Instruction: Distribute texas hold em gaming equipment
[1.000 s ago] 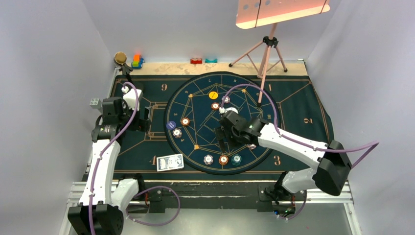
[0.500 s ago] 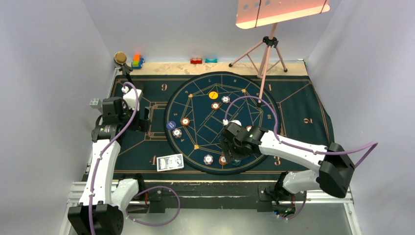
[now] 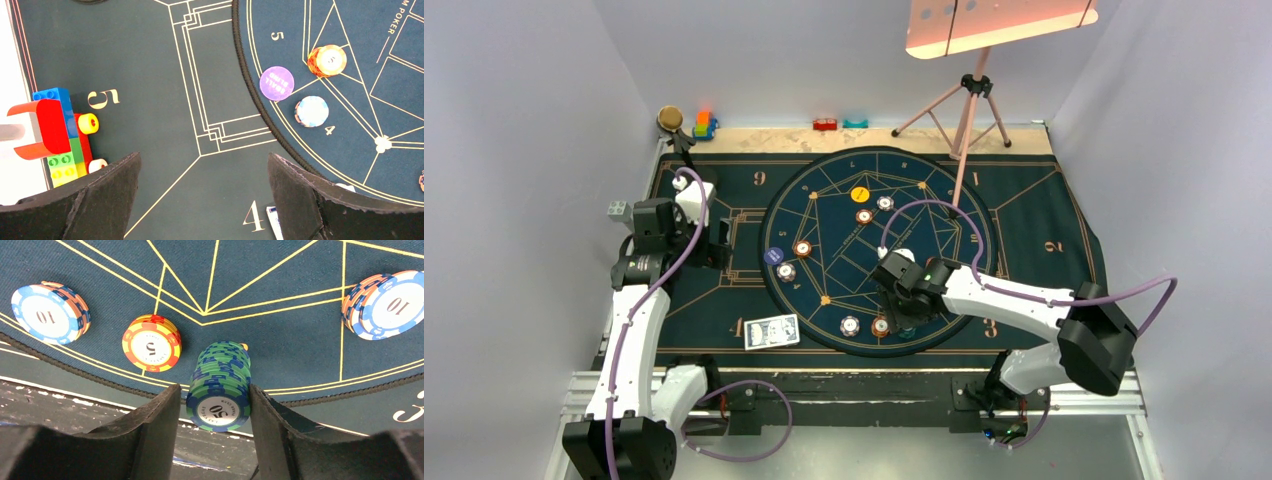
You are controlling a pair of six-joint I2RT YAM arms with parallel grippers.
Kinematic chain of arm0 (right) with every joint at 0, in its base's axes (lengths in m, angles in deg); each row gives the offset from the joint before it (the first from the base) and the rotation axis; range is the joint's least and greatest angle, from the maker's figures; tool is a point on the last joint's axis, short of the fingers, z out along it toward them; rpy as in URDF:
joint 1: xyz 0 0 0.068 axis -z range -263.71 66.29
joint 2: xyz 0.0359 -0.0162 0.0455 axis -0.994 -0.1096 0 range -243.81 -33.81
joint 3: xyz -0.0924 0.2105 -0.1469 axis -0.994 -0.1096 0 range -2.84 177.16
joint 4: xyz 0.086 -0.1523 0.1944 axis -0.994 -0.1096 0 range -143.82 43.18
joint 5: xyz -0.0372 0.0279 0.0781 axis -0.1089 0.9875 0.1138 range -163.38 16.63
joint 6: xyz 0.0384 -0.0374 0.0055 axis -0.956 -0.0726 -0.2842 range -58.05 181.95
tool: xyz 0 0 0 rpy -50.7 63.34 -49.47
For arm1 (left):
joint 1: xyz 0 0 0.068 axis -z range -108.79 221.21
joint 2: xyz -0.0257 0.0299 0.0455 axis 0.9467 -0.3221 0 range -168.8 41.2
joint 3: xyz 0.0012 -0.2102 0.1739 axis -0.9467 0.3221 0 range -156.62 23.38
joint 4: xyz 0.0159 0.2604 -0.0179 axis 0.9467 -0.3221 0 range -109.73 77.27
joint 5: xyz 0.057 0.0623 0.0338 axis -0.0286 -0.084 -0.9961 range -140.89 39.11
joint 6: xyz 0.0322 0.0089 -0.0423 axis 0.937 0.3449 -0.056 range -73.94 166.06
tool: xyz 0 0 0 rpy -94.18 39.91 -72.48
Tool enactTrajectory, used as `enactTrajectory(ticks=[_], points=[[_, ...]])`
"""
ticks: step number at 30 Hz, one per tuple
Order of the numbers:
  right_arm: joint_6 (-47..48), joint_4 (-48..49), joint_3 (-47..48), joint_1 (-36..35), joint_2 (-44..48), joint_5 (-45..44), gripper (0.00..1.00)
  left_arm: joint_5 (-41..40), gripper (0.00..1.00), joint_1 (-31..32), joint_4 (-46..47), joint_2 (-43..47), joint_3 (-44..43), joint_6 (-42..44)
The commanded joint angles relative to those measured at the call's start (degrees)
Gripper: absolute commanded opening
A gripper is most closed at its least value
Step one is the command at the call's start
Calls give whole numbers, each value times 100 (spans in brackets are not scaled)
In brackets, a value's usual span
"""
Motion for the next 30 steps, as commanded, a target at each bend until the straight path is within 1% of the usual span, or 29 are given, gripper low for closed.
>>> enactTrajectory(ticks=[1, 4, 12, 18, 25, 30], points=[[-122, 89, -44, -7, -4, -12, 53, 54, 100, -42, 156, 85, 32, 52], [-111, 46, -73, -8, -23, -37, 49, 55, 100, -40, 160, 87, 27, 46], [-115, -82, -66, -8, -8, -181, 41, 53, 100, -39, 155, 94, 28, 50], [-120, -401, 264, 0, 120, -427, 29, 50, 100, -38, 159, 103, 31, 46], [-45, -714, 874, 18, 80, -569, 23, 45, 100, -46, 161, 120, 32, 41], [128, -748, 1288, 51, -131, -596, 22, 47, 100, -45, 160, 127, 32, 41]])
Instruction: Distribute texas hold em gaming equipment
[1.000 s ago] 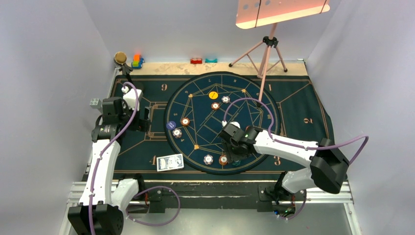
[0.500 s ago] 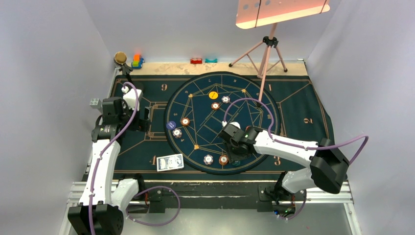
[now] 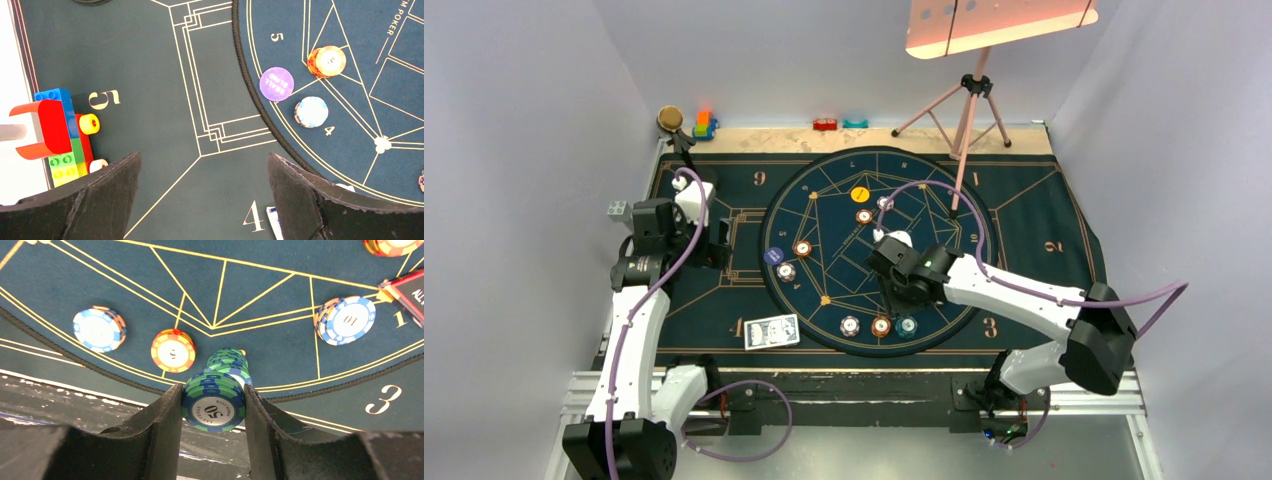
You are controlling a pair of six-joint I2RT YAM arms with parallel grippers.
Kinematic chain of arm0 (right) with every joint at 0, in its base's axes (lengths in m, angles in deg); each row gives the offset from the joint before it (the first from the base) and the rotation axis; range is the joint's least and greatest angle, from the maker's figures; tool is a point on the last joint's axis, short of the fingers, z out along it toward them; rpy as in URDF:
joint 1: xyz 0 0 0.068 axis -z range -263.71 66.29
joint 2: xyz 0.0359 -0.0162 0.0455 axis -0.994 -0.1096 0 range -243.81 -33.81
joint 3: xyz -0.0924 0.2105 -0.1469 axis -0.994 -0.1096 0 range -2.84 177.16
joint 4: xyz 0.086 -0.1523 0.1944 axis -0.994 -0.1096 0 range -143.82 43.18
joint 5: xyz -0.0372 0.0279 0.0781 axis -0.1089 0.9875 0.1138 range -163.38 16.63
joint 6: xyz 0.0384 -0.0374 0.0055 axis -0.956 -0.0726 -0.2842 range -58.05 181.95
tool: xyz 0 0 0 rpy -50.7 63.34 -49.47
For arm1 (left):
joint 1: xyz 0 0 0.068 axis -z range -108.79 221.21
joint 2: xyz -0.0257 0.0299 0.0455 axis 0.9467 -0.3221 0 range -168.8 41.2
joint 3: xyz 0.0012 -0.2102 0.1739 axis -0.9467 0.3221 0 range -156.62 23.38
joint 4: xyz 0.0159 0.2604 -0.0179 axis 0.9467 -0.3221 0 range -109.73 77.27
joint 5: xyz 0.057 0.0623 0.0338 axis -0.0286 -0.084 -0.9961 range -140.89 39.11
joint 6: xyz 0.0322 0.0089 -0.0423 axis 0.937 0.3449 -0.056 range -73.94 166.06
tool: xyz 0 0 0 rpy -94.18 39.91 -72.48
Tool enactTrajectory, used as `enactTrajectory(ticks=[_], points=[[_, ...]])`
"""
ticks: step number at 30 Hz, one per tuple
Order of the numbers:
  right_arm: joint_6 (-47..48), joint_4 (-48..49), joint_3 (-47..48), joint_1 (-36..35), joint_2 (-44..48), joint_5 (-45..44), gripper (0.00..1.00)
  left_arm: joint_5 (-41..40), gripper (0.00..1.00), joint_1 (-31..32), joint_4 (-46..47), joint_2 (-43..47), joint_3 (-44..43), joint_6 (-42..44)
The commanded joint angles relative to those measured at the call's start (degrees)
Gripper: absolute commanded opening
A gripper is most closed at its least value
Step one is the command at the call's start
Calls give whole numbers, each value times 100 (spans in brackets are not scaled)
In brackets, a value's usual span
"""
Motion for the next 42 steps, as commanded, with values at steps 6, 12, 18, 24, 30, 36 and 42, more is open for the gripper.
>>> enactTrajectory(ticks=[6, 12, 18, 24, 30, 36, 42], points=[[506, 141, 1627, 47, -1164, -93, 21, 44, 100, -45, 145, 99, 30, 37], [900, 573, 2973, 38, -2609, 204, 19, 53, 100, -38, 158, 106, 35, 44], [1105, 950, 3769, 38, -3537, 422, 19, 64, 100, -42, 163, 96, 35, 40], [1097, 1359, 3975, 38, -3986, 582, 19, 48, 100, -40, 174, 74, 36, 38], [1023, 1733, 4092, 38, -4270, 597, 19, 55, 100, -43, 173, 71, 29, 41], [1002, 1703, 4408, 38, -4624, 590, 20, 41, 100, -42, 163, 81, 32, 37], [967, 1687, 4329, 38, -4712, 537, 29, 45, 100, -43, 167, 106, 33, 36]])
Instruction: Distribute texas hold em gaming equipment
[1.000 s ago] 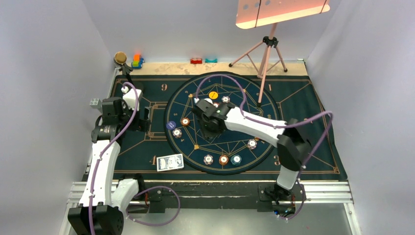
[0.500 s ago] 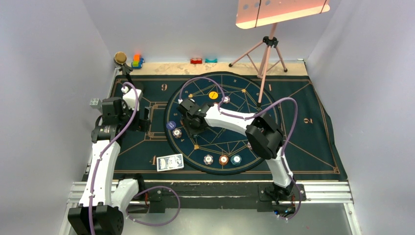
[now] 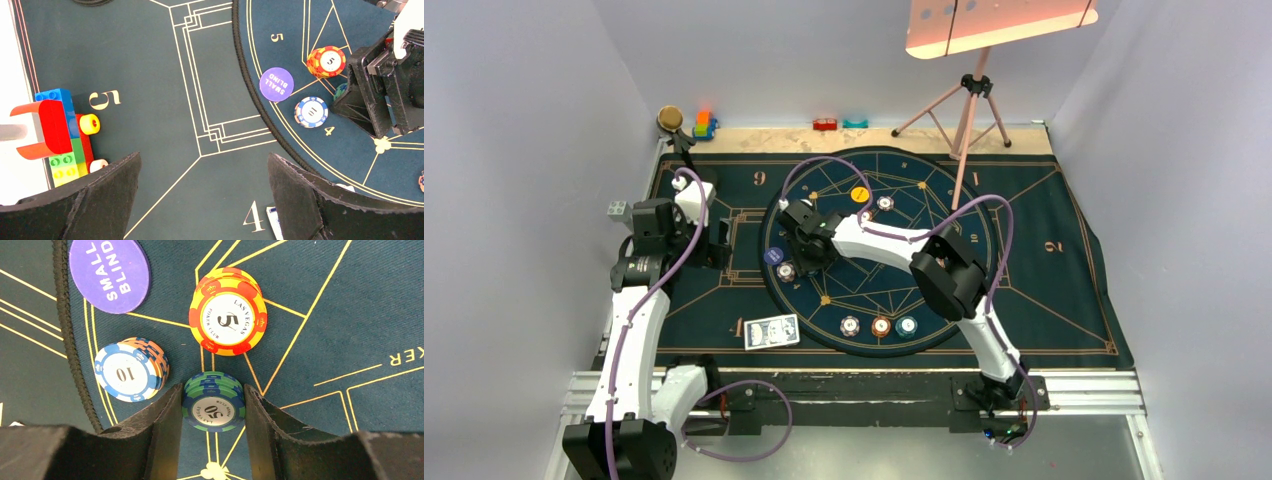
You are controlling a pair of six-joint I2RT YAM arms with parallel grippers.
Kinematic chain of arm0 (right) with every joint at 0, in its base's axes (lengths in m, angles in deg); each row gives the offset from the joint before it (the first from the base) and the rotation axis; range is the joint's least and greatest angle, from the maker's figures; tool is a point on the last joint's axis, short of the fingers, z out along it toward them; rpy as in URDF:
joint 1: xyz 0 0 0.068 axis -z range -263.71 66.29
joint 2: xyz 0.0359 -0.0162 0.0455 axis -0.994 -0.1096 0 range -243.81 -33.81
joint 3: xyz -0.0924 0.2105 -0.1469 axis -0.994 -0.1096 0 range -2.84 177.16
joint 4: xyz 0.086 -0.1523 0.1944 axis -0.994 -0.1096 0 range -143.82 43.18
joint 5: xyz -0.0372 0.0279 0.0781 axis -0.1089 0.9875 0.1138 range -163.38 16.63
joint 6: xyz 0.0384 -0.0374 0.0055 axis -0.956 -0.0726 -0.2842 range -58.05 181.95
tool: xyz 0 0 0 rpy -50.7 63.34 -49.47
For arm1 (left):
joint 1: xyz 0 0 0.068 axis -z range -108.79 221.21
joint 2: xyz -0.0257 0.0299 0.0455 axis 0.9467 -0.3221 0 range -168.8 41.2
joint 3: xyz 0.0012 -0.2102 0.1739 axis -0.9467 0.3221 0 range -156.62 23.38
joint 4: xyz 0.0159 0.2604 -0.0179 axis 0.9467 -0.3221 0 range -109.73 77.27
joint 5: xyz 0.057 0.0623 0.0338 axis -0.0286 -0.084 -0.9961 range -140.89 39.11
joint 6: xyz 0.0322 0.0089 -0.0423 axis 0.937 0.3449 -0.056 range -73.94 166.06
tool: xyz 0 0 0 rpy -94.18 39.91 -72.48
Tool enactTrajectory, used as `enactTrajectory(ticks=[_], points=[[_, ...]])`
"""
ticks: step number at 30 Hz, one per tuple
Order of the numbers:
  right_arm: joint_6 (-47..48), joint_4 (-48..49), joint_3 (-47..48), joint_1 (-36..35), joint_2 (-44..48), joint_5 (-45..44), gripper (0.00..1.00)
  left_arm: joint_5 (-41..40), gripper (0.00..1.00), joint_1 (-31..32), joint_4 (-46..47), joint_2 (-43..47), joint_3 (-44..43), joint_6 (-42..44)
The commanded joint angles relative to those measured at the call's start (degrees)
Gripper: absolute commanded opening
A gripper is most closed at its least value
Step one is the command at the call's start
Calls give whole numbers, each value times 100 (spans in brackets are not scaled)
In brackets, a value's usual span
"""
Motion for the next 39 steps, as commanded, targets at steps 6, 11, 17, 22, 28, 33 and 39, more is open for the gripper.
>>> enactTrajectory(ticks=[6, 11, 17, 22, 28, 33, 39], points=[[31, 120, 40, 5, 277, 136, 53, 59, 100, -45, 160, 108, 50, 40], [168, -59, 59, 3, 674, 259, 62, 44, 100, -44, 170, 91, 51, 39], [311, -288, 48, 3, 1408, 391, 69, 46, 100, -41, 185, 58, 66, 45], [427, -636, -271, 3, 2204, 360, 76, 82, 100, -46, 201, 62, 65, 42], [339, -955, -1542, 42, 3457, -103, 85, 97, 100, -41, 196, 123, 85, 59], [-120, -1234, -2745, 303, 4476, -367, 91, 123, 100, -46, 200, 179, 97, 54], [-614, -1467, -3884, 416, 5432, -354, 97, 147, 100, -39, 190, 193, 81, 39]])
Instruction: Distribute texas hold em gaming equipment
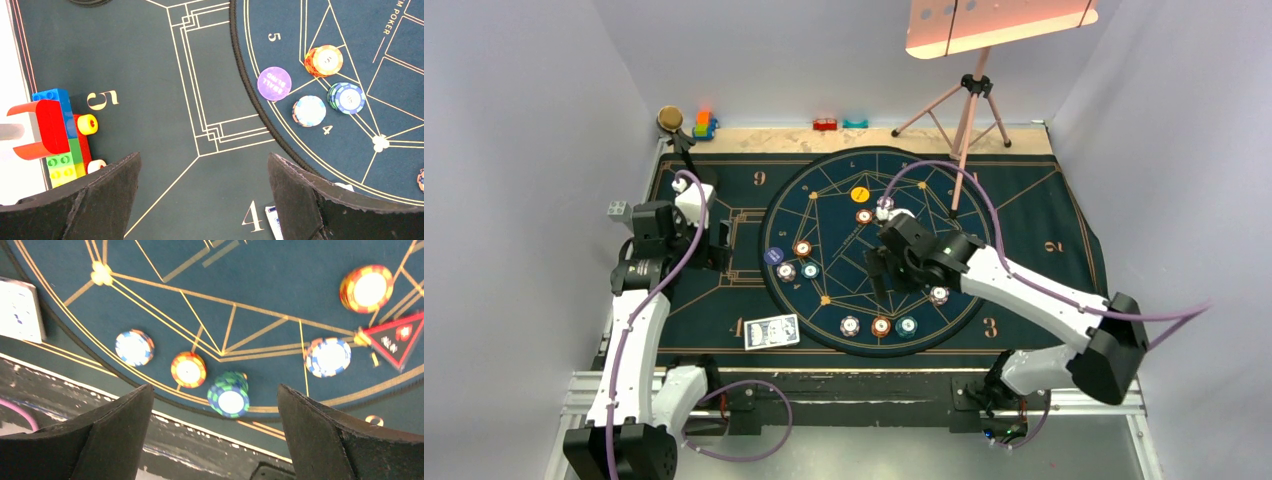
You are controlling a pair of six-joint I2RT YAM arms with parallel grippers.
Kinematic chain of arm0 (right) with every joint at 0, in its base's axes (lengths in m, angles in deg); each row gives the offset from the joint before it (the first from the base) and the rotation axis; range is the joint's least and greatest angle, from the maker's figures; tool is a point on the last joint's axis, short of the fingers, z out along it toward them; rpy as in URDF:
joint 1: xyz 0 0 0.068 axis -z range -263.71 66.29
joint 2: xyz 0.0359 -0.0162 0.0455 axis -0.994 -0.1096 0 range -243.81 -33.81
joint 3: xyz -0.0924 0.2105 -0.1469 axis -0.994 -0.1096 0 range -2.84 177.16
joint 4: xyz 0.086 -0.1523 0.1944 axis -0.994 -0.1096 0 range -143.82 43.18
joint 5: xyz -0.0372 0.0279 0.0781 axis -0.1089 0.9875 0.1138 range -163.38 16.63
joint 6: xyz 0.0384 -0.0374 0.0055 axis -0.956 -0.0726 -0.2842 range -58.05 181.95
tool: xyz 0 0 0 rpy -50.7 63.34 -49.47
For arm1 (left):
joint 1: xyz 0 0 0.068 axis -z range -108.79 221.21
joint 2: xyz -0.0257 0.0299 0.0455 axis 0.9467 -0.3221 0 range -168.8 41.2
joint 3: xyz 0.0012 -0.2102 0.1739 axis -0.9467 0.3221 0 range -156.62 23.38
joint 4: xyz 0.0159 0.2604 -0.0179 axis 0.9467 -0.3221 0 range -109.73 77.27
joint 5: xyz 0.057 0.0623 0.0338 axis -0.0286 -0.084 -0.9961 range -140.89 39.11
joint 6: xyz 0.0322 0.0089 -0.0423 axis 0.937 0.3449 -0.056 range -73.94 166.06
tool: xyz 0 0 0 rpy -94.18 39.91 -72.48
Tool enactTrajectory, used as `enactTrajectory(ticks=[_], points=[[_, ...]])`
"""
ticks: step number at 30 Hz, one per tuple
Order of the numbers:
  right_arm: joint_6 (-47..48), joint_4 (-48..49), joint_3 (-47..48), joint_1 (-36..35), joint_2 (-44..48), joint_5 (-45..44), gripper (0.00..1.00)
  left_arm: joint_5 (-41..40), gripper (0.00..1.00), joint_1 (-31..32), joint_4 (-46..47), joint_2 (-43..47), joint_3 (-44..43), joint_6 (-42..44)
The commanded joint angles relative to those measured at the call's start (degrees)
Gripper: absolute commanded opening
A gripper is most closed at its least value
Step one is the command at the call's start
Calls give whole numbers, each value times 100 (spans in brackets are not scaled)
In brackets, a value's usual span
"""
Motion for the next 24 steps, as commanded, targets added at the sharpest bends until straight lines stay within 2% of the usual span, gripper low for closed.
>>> enactTrajectory(ticks=[1, 11, 18, 24], points=[[-526, -213, -550, 18, 651, -107, 97, 96, 100, -41, 168, 82, -6, 37], [-991, 193, -1350, 16, 525, 328, 98, 70, 100, -41, 168, 48, -6, 37], [-1125, 457, -1652, 16, 307, 379, 90, 69, 100, -40, 164, 58, -7, 37], [-1226, 697, -1840, 16, 84, 310, 87, 64, 100, -42, 161, 79, -2, 45]])
